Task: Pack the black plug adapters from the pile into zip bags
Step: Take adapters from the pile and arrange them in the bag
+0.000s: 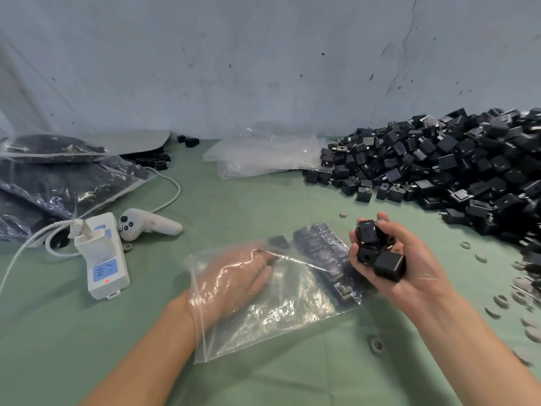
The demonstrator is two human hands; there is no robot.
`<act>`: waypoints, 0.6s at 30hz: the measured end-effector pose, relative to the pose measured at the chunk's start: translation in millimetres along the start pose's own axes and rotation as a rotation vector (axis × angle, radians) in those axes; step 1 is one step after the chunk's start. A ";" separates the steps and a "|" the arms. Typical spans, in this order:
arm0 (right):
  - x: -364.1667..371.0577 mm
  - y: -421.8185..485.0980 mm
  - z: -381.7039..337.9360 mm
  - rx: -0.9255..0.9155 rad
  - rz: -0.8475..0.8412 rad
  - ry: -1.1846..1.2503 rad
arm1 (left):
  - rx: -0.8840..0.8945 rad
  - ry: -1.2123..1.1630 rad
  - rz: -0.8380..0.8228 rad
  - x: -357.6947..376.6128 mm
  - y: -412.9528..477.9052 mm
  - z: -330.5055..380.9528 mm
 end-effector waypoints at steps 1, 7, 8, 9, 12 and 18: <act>0.5 0.1 -0.2 0.000 -0.002 -0.002 | -0.017 -0.002 0.015 8.7 5.1 -4.5; 2.0 1.7 -0.4 0.002 0.016 -0.011 | -0.019 -0.133 0.132 37.4 21.0 -6.1; 2.3 1.8 -0.4 0.002 0.018 -0.011 | -0.005 -0.109 0.144 38.3 20.3 -8.5; 2.8 1.9 -0.3 0.001 0.019 -0.015 | 0.004 -0.088 0.142 38.5 20.8 -11.1; 3.6 1.8 0.9 -0.002 0.023 -0.033 | 0.031 -0.065 0.115 36.4 22.6 -9.7; 3.8 0.9 4.0 -0.006 0.028 -0.045 | 0.186 -0.016 0.161 29.8 15.8 -21.4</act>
Point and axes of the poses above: each hand's wrist, its own y-axis towards the middle knuckle, its own x-axis out of the palm, z = x × y, the point moved 1 cm from there along y, towards the middle knuckle, and after that the axes turned 15 degrees about x, right-handed, at the moved point
